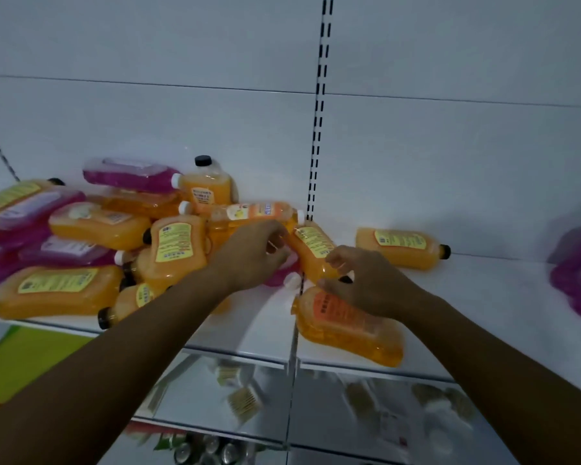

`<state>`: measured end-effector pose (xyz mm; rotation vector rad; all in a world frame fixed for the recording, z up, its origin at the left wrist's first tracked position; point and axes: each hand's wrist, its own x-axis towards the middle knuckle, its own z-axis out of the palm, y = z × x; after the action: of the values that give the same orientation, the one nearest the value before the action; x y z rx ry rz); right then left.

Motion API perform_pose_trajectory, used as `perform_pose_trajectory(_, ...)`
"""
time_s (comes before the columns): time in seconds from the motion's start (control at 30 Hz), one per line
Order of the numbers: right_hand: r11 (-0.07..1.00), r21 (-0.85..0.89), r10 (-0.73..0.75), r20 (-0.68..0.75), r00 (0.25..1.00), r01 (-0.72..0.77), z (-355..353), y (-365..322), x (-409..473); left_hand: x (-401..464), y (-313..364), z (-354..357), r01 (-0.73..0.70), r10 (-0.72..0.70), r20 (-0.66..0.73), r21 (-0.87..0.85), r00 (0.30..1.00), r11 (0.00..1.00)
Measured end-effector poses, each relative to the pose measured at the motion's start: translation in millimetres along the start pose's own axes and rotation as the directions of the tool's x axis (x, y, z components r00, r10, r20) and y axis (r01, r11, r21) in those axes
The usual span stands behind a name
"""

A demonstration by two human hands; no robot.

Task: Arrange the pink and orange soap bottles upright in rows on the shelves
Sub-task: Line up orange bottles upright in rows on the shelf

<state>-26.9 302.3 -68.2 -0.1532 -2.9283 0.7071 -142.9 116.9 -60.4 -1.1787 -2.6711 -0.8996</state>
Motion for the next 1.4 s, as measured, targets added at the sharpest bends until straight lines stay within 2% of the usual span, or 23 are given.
perform_pose_trajectory(0.13,0.977,-0.214,0.063,0.215,0.975,-0.016,12,-19,-6,-9,-12,1,-0.033,0.037,0.103,-0.041,0.994,0.999)
perform_pose_trajectory(0.3,0.940,-0.341,0.139,0.315,0.939,-0.025,19,-26,-13,-22,-15,11,-0.088,0.089,0.243,-0.016,0.966,0.996)
perform_pose_trajectory(0.37,0.916,-0.401,0.150,0.320,0.936,-0.010,22,-27,-16,-26,-15,14,-0.070,0.074,0.269,-0.023,0.960,0.997)
perform_pose_trajectory(0.47,0.910,-0.415,0.129,0.243,0.961,-0.017,27,-25,-19,-34,-11,14,-0.046,0.062,0.287,-0.064,0.956,0.997)
perform_pose_trajectory(0.6,0.962,-0.263,0.115,0.135,0.984,-0.076,22,-23,-19,-42,-3,11,-0.007,0.046,0.257,-0.149,0.965,0.989)
perform_pose_trajectory(0.7,0.997,-0.002,0.081,-0.044,0.996,-0.081,11,-29,-18,-49,0,11,0.049,0.006,0.251,-0.211,0.968,0.976)
perform_pose_trajectory(0.77,0.978,0.196,0.105,-0.170,0.980,-0.071,5,-36,-17,-54,7,10,0.084,-0.012,0.262,-0.268,0.965,0.960)
perform_pose_trajectory(0.87,0.910,0.415,0.121,-0.269,0.955,0.001,2,-48,-12,-63,21,6,0.084,0.012,0.247,-0.374,0.969,0.924)
perform_pose_trajectory(1.0,0.834,0.549,0.118,-0.278,0.953,0.057,6,-80,-7,-79,36,-9,0.058,-0.020,0.086,-0.469,0.996,0.881)
perform_pose_trajectory(1.13,0.781,0.604,0.016,-0.270,0.963,0.156,13,-121,-6,-106,36,-43,0.066,-0.121,-0.062,-0.556,0.991,0.829)
perform_pose_trajectory(1.27,0.686,0.685,-0.147,-0.198,0.969,0.244,29,-169,-2,-147,12,-79,0.123,-0.291,-0.175,-0.623,0.941,0.773)
perform_pose_trajectory(1.4,0.617,0.733,-0.303,-0.115,0.946,0.286,56,-228,6,-189,-23,-116,0.142,-0.434,-0.234,-0.723,0.870,0.676)
